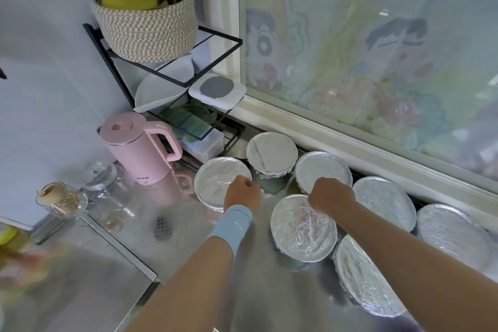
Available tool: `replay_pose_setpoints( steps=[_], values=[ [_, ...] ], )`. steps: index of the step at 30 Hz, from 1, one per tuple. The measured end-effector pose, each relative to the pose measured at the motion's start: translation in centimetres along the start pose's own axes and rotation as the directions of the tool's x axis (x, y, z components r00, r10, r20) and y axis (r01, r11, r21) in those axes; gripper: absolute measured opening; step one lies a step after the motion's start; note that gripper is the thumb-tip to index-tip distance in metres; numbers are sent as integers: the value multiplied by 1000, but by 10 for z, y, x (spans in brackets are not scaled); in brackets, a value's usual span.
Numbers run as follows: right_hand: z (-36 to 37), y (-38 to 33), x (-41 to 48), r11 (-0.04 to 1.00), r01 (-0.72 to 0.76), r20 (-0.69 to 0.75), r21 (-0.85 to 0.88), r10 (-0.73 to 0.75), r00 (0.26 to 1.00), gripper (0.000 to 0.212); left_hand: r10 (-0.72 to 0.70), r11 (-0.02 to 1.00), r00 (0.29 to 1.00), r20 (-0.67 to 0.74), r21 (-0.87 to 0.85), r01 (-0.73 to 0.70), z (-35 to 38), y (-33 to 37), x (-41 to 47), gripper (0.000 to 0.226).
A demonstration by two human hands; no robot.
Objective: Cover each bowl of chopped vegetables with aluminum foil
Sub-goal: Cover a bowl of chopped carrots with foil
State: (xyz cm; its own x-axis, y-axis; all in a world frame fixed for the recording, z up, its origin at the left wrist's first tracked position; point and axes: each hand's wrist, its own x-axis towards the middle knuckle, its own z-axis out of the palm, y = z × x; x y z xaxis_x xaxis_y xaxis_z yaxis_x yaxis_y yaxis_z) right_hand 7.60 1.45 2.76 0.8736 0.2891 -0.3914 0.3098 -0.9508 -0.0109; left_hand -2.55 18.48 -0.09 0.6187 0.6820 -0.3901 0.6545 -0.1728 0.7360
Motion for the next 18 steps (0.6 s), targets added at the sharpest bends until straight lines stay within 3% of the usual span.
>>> replay_pose_setpoints(
  steps=[4,7,9,11,14,18],
  values=[
    [14,20,-12,995,-86,93,-44,89,992,21,-140,978,961,237,182,98,23,-13,-13,38],
    [22,22,-17,994,-103,172,36,95,980,13,-281,960,870,405,131,248,33,-21,-25,34],
    [26,21,-15,988,-96,189,125,72,979,10,-327,927,830,452,-20,376,37,-24,-28,31],
    [29,17,-10,986,-48,191,161,17,981,8,-411,854,820,399,-147,499,34,-28,-24,30],
    [27,6,-9,979,51,211,199,-94,973,9,-402,873,866,296,-161,460,16,-31,-15,26],
    [21,-2,-9,980,16,318,200,-80,945,15,-367,881,902,227,-226,415,8,-39,-8,30]
  ],
)
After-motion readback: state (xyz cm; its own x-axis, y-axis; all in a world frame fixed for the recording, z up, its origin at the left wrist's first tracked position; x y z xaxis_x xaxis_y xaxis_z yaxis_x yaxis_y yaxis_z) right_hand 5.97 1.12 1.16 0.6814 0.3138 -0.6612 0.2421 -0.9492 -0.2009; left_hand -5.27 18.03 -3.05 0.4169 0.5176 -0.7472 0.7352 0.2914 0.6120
